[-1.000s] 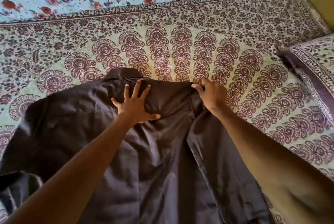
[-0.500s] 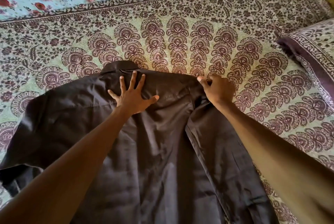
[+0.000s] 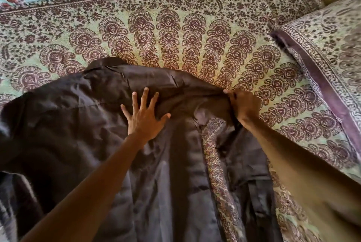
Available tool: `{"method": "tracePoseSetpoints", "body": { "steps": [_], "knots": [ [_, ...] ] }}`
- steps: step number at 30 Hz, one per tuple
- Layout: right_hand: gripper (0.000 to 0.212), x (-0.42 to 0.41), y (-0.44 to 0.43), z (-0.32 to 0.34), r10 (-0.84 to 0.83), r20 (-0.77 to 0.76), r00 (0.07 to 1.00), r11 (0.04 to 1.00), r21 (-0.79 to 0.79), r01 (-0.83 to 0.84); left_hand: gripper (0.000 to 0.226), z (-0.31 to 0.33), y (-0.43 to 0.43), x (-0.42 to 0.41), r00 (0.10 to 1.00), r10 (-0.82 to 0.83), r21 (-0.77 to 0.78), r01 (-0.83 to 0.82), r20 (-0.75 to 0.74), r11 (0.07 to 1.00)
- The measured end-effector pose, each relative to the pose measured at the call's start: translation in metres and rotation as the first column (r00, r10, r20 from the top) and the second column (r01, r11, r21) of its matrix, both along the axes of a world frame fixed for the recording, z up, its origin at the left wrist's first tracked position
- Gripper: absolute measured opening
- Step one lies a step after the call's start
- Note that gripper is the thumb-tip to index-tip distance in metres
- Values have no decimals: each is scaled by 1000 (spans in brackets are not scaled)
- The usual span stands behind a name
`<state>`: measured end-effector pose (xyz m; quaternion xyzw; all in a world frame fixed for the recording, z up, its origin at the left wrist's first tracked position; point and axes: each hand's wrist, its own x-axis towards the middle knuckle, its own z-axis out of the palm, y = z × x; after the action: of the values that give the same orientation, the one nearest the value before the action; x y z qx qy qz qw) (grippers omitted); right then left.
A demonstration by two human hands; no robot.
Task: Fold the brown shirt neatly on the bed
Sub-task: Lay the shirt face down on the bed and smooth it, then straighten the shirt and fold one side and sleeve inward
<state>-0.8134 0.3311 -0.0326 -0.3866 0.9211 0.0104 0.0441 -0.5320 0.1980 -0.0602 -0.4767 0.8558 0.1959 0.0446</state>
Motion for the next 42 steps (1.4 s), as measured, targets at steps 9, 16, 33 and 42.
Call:
{"method": "tracePoseSetpoints", "body": {
  "steps": [9,16,33,42],
  "knots": [
    [15,79,33,34,129,-80,988,885,-441,-151,61,27,47,17,990,-77,-175,56,-116,983],
    [30,184,122,31,93,433,897,994,-91,-59,36,30,160,62,945,-299,-151,279,-129,948],
    [38,258,306,39,-319,552,770,926,9,378,52,51,293,128,983,-167,195,180,-79,964],
    [35,275,371,32,-368,502,783,930,214,300,47,47,348,149,929,-367,125,369,-37,921]
  ]
}}
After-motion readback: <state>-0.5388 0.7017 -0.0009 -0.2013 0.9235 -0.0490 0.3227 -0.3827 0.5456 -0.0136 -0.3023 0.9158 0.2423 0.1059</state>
